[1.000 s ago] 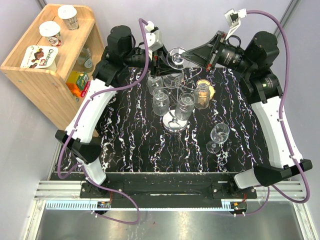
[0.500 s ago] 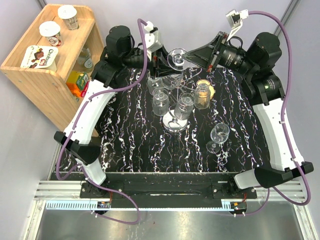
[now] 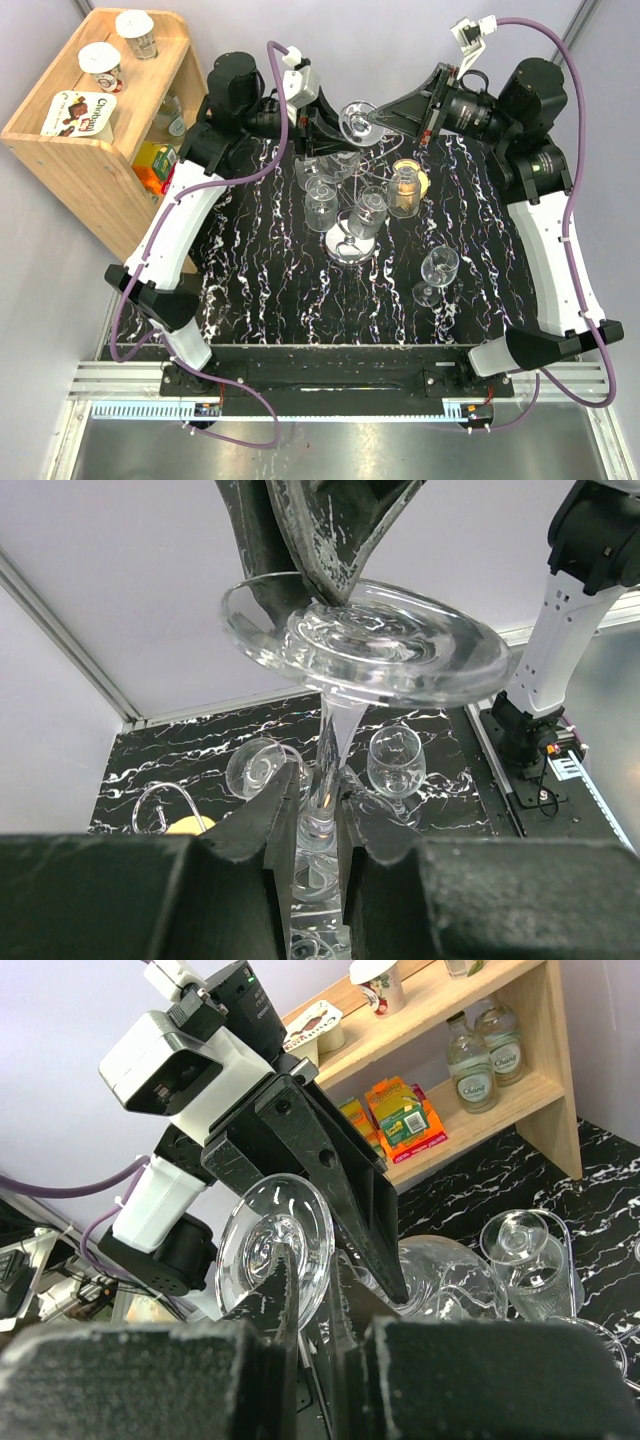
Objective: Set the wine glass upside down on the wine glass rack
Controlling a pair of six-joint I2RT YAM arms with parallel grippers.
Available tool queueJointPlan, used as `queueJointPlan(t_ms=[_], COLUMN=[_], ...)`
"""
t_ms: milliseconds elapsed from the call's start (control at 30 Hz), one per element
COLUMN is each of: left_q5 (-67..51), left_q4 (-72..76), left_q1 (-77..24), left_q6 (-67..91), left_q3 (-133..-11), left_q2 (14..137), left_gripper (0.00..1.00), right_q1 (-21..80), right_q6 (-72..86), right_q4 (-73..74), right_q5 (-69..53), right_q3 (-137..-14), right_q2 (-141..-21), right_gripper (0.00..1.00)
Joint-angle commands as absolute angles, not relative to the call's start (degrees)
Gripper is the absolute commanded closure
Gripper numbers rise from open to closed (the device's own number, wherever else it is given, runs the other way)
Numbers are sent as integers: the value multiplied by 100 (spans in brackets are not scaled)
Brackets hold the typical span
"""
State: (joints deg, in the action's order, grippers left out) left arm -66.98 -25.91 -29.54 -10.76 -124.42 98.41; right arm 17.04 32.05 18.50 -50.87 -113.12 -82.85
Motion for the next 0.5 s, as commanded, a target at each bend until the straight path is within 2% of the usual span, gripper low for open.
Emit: queueJointPlan(t_ms=[0,300,467], left_q5=[-7743,-7936,-8042], left_q4=[-2391,-2382,-2338], left_q1=[-2883,-2821,-2821], left_q6=[-861,-975,-985], left_q3=[-12603,-12656,-12656], left_q2=[9281,9343,9395], left_gripper=[100,100,100], right_q1=[1266,1099,1099], right_q6=[2698,2760,2839], right_q4=[1494,1494,1433], right_q5=[-4781,-4931,-4992], right_q3=[-11443,-11522,-11522], right_q2=[-8499,-8613,-8666], right_gripper=[96,93,82])
